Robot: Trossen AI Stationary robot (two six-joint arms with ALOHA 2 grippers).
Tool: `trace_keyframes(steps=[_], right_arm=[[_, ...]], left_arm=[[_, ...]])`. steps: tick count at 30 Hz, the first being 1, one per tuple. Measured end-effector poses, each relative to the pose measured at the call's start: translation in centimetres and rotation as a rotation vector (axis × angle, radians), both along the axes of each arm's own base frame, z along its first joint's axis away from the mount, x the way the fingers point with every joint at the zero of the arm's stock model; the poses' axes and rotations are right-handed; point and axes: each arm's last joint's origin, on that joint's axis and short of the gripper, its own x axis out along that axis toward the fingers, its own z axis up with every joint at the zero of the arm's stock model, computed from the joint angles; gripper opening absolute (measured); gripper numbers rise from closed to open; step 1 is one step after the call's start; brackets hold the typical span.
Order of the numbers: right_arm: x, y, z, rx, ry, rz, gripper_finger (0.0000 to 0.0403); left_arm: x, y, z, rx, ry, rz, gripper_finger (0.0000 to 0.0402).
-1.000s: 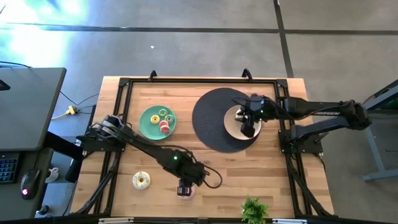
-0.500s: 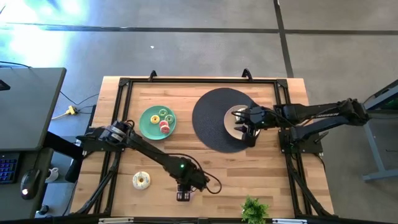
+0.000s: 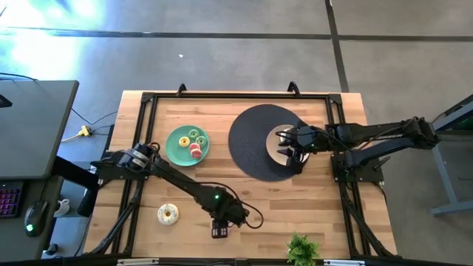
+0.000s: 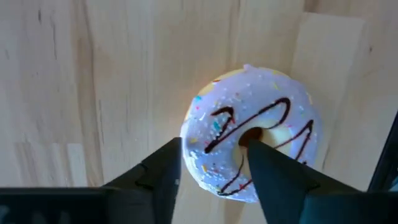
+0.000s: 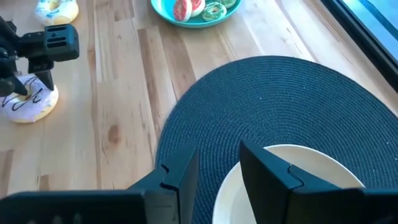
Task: Pick & Place donuts
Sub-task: Put the large purple donut onto the white plate
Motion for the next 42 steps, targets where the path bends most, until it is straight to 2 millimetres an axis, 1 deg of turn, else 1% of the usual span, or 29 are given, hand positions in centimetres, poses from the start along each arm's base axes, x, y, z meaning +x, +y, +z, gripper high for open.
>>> trace_keyframes(steps=[2, 4, 8, 10, 12, 14, 16, 20, 21, 22, 24, 26, 27, 29, 31, 34, 37, 39, 40, 41, 42], right_arm=[[0.0, 0.0, 0.0, 0.008, -0.002, -0.008, 0.0117], [0.0, 0.0, 0.0, 0.015, -0.003, -0.014, 0.0117], [0.0, 0.0, 0.0, 0.016, -0.005, -0.014, 0.0117], [0.0, 0.0, 0.0, 0.016, -0.007, -0.013, 0.0117], [0.0, 0.0, 0.1, 0.017, -0.011, -0.006, 0.0117], [-0.1, 0.0, 0.2, 0.005, -0.014, 0.004, 0.0117], [-0.2, 0.0, 0.4, -0.004, -0.025, -0.001, 0.0117], [-0.7, 0.0, 0.8, -0.004, -0.045, 0.001, 0.0117], [-0.8, 0.0, 0.9, -0.002, -0.053, 0.002, 0.0117], [-0.9, 0.0, 1.0, -0.001, -0.058, 0.003, 0.0117], [-1.2, 0.0, 1.3, 0.000, -0.070, 0.003, 0.0117], [-1.5, 0.0, 1.4, 0.011, -0.070, 0.016, 0.0117], [-1.8, 0.0, 1.5, 0.013, -0.067, 0.026, 0.0117], [-2.5, 0.0, 1.7, -0.016, -0.050, 0.048, 0.0117], [-3.4, -0.2, 1.8, -0.061, -0.028, 0.027, 0.0117], [-4.8, -0.6, 2.1, -0.136, -0.012, -0.063, 0.0117], [-6.0, -1.0, 2.8, -0.233, -0.037, -0.180, 0.0117], [-6.6, -1.3, 3.1, -0.283, -0.058, -0.247, 0.0117], [-6.8, -1.4, 3.3, -0.298, -0.071, -0.272, 0.0117], [-7.0, -1.4, 3.4, -0.303, -0.081, -0.283, 0.0117], [-7.2, -1.4, 3.5, -0.303, -0.088, -0.284, 0.0117]], left_arm=[[0.0, 0.0, 0.0, 0.005, -0.005, -0.013, 0.0198], [0.3, -0.1, -0.7, 0.021, -0.013, -0.020, 0.0211], [0.8, -0.3, -2.7, 0.038, 0.015, -0.061, 0.0217], [0.8, -0.3, -2.8, 0.044, 0.020, -0.081, 0.0210], [0.8, -0.3, -2.9, 0.049, 0.013, -0.091, 0.0189], [0.8, -0.2, -2.6, 0.070, 0.002, -0.104, 0.0154], [0.8, -0.1, -1.7, 0.098, -0.014, -0.116, 0.0112], [2.4, 0.9, 1.6, 0.112, -0.145, -0.066, 0.0027], [3.0, 1.4, 2.6, 0.119, -0.181, -0.044, 0.0016], [3.7, 2.0, 3.5, 0.130, -0.215, -0.017, 0.0011], [5.0, 3.7, 5.3, 0.167, -0.290, 0.039, 0.0019], [6.3, 6.0, 6.9, 0.222, -0.374, 0.094, 0.0031], [6.9, 7.4, 7.4, 0.251, -0.410, 0.130, 0.0035], [8.1, 10.4, 7.9, 0.277, -0.470, 0.215, 0.0039], [9.2, 13.5, 8.2, 0.274, -0.529, 0.272, 0.0040], [10.2, 17.7, 9.2, 0.276, -0.625, 0.308, 0.0041], [11.1, 21.4, 10.7, 0.171, -0.755, 0.360, 0.0041], [12.4, 23.4, 9.8, 0.085, -0.829, 0.398, 0.0041], [12.7, 24.2, 9.3, 0.042, -0.827, 0.399, 0.0041], [12.6, 24.8, 8.4, -0.010, -0.784, 0.394, 0.0038], [12.6, 24.9, 7.9, -0.046, -0.762, 0.382, 0.0033]])
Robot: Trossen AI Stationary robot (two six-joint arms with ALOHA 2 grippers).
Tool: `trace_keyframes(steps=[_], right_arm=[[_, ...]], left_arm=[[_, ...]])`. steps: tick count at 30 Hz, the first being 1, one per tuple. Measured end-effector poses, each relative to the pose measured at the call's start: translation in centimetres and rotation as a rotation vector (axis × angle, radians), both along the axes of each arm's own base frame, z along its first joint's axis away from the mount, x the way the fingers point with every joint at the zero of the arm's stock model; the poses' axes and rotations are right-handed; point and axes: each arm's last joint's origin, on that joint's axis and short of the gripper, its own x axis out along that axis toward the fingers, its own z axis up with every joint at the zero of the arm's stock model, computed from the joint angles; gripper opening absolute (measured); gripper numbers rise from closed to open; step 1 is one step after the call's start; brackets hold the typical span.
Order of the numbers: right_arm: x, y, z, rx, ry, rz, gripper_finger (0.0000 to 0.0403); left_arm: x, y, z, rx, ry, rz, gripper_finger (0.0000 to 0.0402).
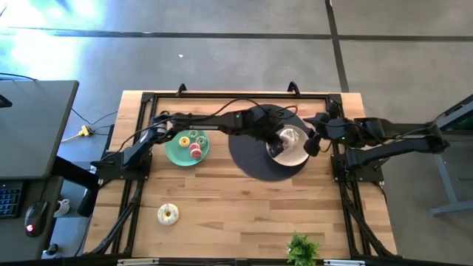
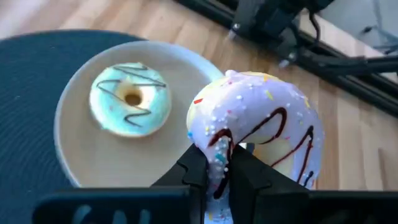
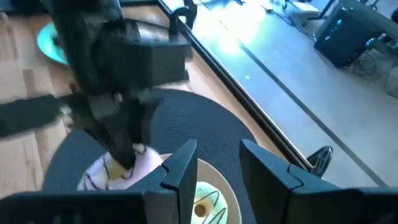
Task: Pick & Place donuts
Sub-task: Put the large purple donut onto the white plate
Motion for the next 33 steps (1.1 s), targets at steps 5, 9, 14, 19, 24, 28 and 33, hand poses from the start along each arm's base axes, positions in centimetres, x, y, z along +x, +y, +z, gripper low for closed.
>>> trace_keyframes(steps=[5, 9, 14, 19, 24, 28, 33], right_arm=[[-0.5, 0.0, 0.3, -0.035, 0.002, 0.029, 0.0117], [-0.5, 0.0, 0.4, -0.028, -0.014, 0.038, 0.0117], [-0.4, 0.1, 0.6, 0.013, -0.049, 0.063, 0.0117], [-0.2, 0.2, 0.8, 0.018, -0.082, 0.067, 0.0117], [-0.1, 0.2, 0.9, 0.032, -0.095, 0.091, 0.0117], [-0.1, 0.2, 1.0, 0.037, -0.099, 0.094, 0.0117], [-0.1, 0.3, 1.0, 0.036, -0.098, 0.096, 0.0117]], left_arm=[[0.0, -1.3, 2.5, 0.134, -0.100, 0.023, 0.0007], [-0.1, -1.0, 2.0, 0.162, -0.064, 0.028, 0.0011], [0.1, 0.1, 0.1, 0.137, 0.004, 0.056, 0.0006], [0.9, 0.3, -1.3, 0.150, 0.003, 0.052, 0.0022], [1.1, 0.5, -3.4, 0.181, 0.082, 0.075, 0.0069], [1.2, 0.6, -4.8, 0.190, 0.127, 0.085, 0.0109], [1.6, 0.6, -5.9, 0.192, 0.138, 0.083, 0.0150]])
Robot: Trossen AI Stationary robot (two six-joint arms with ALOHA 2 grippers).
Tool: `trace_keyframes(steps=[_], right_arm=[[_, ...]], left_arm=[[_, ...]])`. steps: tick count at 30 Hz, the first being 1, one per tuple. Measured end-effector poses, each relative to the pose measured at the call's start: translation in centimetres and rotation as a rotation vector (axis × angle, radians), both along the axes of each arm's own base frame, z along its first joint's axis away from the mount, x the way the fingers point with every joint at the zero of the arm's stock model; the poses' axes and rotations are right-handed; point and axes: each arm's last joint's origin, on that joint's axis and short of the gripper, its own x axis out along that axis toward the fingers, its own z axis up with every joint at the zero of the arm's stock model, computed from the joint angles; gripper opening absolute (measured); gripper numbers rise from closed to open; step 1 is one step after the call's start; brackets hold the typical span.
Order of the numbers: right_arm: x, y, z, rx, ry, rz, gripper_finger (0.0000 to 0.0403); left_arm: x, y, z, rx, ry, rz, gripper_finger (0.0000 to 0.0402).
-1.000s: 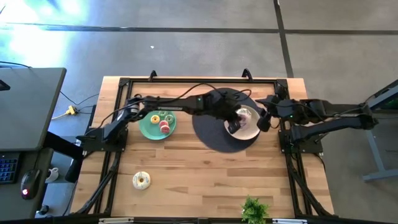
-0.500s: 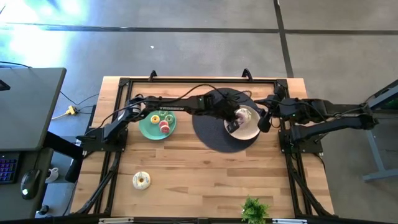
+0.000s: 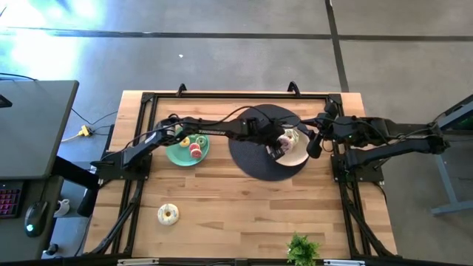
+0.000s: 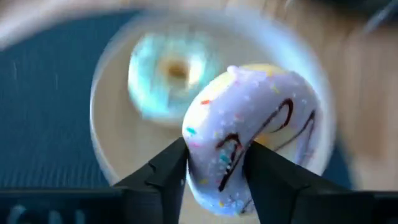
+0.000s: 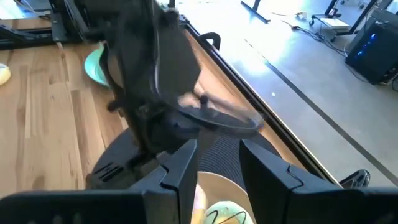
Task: Pick & Place donuts
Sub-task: Put the large purple donut onto the white plate, then put the large white donut onto the white plate
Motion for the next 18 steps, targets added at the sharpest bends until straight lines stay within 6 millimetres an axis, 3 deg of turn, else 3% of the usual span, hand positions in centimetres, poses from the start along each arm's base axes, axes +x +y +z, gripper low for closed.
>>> trace_keyframes(steps=[3, 11, 18], right_arm=[[0.0, 0.0, 0.0, 0.003, 0.002, 0.005, 0.0117], [0.0, 0.1, -0.1, 0.015, 0.007, 0.029, 0.0117], [0.0, 0.1, -0.2, 0.025, 0.020, 0.038, 0.0117]], left_arm=[[-0.2, 0.0, -0.8, -0.008, 0.048, 0.002, 0.0169], [-0.3, -0.1, -0.6, -0.005, 0.054, 0.003, 0.0193], [-1.1, -0.5, 2.7, 0.034, -0.001, -0.031, 0.0193]])
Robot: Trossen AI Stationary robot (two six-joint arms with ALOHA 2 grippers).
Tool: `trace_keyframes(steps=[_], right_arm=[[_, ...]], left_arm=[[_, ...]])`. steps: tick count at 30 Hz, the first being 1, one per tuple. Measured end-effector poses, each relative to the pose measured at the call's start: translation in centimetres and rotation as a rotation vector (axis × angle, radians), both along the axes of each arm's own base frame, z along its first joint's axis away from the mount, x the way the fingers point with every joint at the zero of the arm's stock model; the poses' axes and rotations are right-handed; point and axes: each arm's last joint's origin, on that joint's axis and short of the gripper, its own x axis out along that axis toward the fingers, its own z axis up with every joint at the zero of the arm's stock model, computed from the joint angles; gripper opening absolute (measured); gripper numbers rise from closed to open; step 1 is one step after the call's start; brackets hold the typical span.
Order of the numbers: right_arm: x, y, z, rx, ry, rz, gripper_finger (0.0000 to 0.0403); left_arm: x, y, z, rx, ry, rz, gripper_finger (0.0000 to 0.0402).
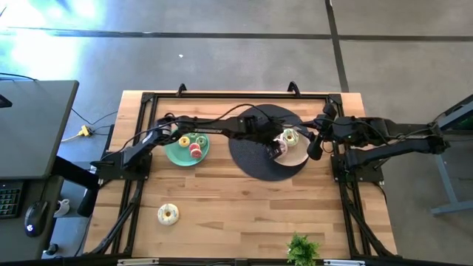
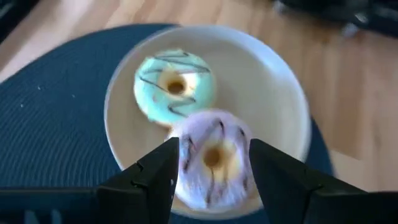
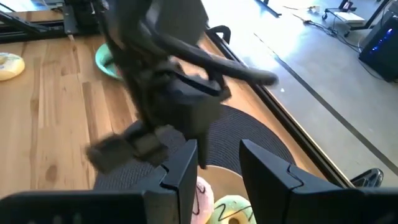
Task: Pick & Place donuts
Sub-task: Put the large white donut onto the white plate
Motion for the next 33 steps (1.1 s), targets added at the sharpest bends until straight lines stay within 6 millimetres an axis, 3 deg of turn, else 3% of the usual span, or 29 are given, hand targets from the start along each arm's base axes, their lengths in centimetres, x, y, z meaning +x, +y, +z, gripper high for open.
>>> trace_keyframes(steps=[10, 14, 17, 19, 21, 23, 28, 33], right_arm=[[0.0, 0.1, -0.1, 0.018, 0.009, 0.025, 0.0117], [0.0, 0.3, -0.2, 0.061, 0.013, 0.094, 0.0117], [0.1, 0.4, -0.2, 0.080, 0.014, 0.125, 0.0117], [0.1, 0.4, -0.2, 0.080, 0.014, 0.125, 0.0117], [0.1, 0.4, -0.2, 0.079, 0.013, 0.123, 0.0117], [0.1, 0.4, -0.2, 0.079, 0.012, 0.123, 0.0117], [0.2, 0.5, -0.1, 0.098, -0.003, 0.147, 0.0117], [0.5, 0.8, -0.2, 0.148, 0.006, 0.229, 0.0117]], left_arm=[[-4.3, -3.4, 7.3, 0.042, 0.045, -0.081, 0.0193], [-6.6, -5.3, 8.9, 0.117, 0.146, -0.075, 0.0193], [-9.1, -6.8, 10.2, 0.180, 0.242, -0.035, 0.0193], [-9.9, -7.8, 11.6, 0.214, 0.202, -0.020, 0.0193], [-12.1, -9.0, 12.8, 0.240, 0.263, -0.022, 0.0193], [-12.9, -10.2, 14.1, 0.251, 0.207, -0.024, 0.0193], [-17.4, -12.3, 16.5, 0.261, 0.245, -0.014, 0.0193], [-21.3, -14.4, 16.9, 0.228, 0.372, 0.012, 0.0193]])
